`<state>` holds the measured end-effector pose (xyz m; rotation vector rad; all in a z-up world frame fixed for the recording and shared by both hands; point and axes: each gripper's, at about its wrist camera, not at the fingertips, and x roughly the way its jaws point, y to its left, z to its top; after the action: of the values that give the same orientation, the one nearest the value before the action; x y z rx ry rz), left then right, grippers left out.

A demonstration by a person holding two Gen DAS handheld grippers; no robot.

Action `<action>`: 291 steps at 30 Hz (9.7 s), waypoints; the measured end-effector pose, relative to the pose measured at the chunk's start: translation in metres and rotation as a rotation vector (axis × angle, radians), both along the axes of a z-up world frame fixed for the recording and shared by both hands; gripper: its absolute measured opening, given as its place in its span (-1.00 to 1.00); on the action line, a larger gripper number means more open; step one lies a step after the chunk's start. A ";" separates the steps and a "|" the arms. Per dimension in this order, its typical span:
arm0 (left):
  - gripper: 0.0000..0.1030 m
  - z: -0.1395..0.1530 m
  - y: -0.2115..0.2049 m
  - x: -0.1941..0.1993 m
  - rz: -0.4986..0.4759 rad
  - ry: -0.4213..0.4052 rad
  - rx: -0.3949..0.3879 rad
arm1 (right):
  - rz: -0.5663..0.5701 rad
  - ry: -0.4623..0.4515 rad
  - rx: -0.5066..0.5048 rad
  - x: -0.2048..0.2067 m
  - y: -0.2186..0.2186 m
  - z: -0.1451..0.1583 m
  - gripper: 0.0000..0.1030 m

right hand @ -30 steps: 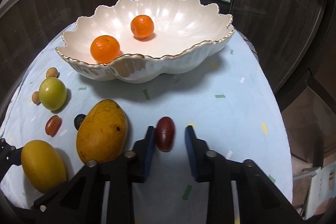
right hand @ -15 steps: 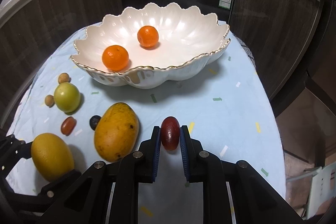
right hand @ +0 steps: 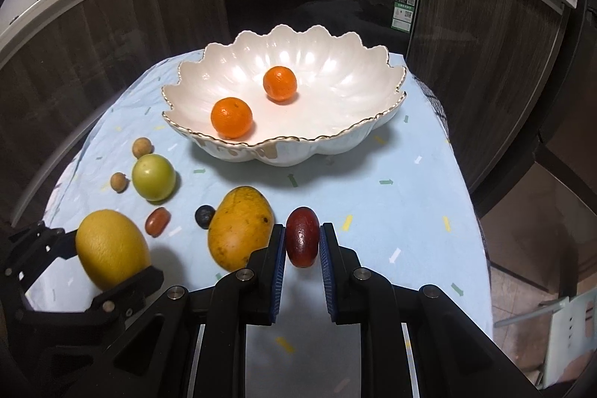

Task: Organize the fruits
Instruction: 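Lift the pomelo and red date and carry both over the bowl, then open both tools to release the pomelo and date into the bowl, then withdraw both open tools back from the bowl toward the remaining fruit, then close the left tool on the red date while the right tool grasps the mango, then lift the red date and mango and carry both over the bowl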

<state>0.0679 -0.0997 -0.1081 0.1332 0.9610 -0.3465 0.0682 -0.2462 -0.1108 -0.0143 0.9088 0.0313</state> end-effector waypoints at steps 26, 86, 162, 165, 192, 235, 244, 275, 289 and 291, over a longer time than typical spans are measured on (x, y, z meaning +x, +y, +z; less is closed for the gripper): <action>0.18 0.035 0.010 0.012 0.026 -0.060 -0.033 | 0.010 -0.079 0.010 -0.007 0.012 0.042 -0.63; 0.19 0.027 -0.004 0.181 0.034 -0.055 0.000 | -0.100 -0.018 0.021 0.118 -0.012 0.020 -0.63; 0.49 0.089 0.051 0.074 0.093 -0.209 -0.006 | -0.083 -0.112 -0.001 0.027 0.029 0.066 0.22; 0.49 0.087 0.052 0.070 0.091 -0.207 -0.003 | -0.080 -0.107 -0.001 0.025 0.030 0.063 0.23; 0.49 0.026 0.051 0.047 0.046 -0.120 0.041 | -0.053 -0.014 -0.010 0.017 0.036 0.015 0.22; 0.00 -0.044 0.018 0.050 -0.084 0.031 0.068 | 0.005 0.123 0.065 0.041 0.039 -0.041 0.22; -0.19 -0.044 0.015 0.051 -0.083 0.010 0.064 | -0.007 0.155 0.083 0.047 0.037 -0.053 0.22; -0.67 -0.041 0.011 0.046 -0.100 -0.007 0.048 | 0.008 0.147 0.088 0.045 0.041 -0.054 -0.03; -0.67 -0.014 0.010 0.035 -0.098 -0.061 0.042 | 0.008 0.082 0.093 0.033 0.038 -0.024 -0.04; -0.67 -0.010 0.010 0.034 -0.098 -0.068 0.039 | 0.004 0.070 0.094 0.031 0.037 -0.018 -0.04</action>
<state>0.1014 -0.0896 -0.1182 0.2264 0.8965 -0.4107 0.0995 -0.2094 -0.1291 0.0732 0.9761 0.0784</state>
